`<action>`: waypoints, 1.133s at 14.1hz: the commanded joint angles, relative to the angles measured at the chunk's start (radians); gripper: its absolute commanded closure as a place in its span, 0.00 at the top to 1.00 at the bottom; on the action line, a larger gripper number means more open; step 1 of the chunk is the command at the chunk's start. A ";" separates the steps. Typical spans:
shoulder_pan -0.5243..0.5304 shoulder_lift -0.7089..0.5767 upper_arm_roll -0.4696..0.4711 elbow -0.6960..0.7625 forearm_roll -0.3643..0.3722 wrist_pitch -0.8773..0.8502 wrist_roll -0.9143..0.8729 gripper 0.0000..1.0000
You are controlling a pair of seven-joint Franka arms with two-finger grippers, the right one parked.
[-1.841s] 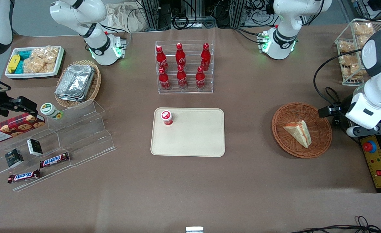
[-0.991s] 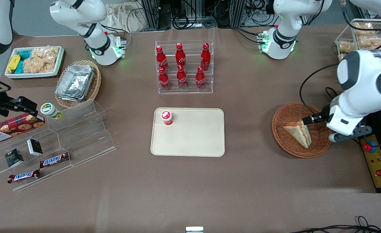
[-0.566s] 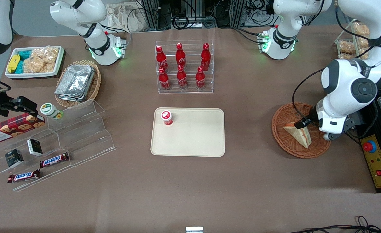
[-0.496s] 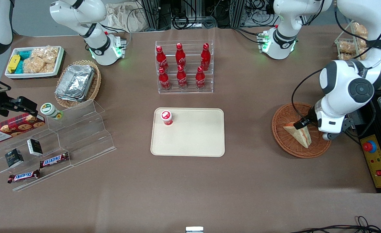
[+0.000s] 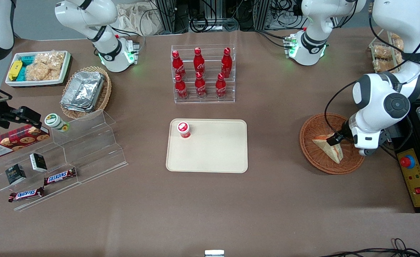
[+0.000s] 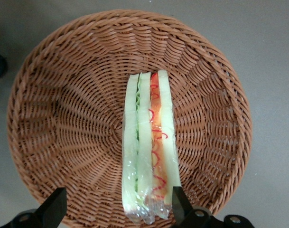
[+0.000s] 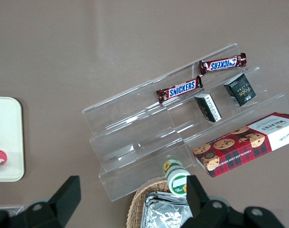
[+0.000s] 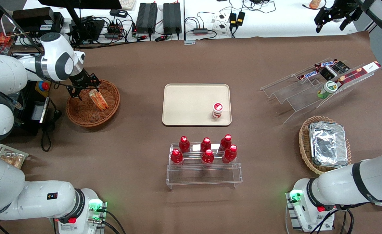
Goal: Place sandwich from basket to tray
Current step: 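Lower the open left gripper around the sandwich's wrapped edge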
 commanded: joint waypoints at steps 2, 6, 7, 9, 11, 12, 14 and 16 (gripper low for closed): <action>0.002 0.032 -0.001 -0.003 0.008 0.055 -0.051 1.00; -0.001 -0.005 -0.001 0.016 0.007 -0.032 -0.057 1.00; -0.001 -0.005 -0.001 0.064 0.004 -0.102 -0.059 1.00; -0.003 0.000 -0.001 0.137 -0.007 -0.199 -0.065 1.00; -0.004 0.011 -0.003 0.146 -0.012 -0.194 -0.069 1.00; -0.004 0.029 -0.003 0.146 -0.021 -0.180 -0.069 1.00; -0.004 0.055 -0.001 0.138 -0.064 -0.128 -0.069 1.00; -0.006 0.083 -0.001 0.120 -0.064 -0.076 -0.069 1.00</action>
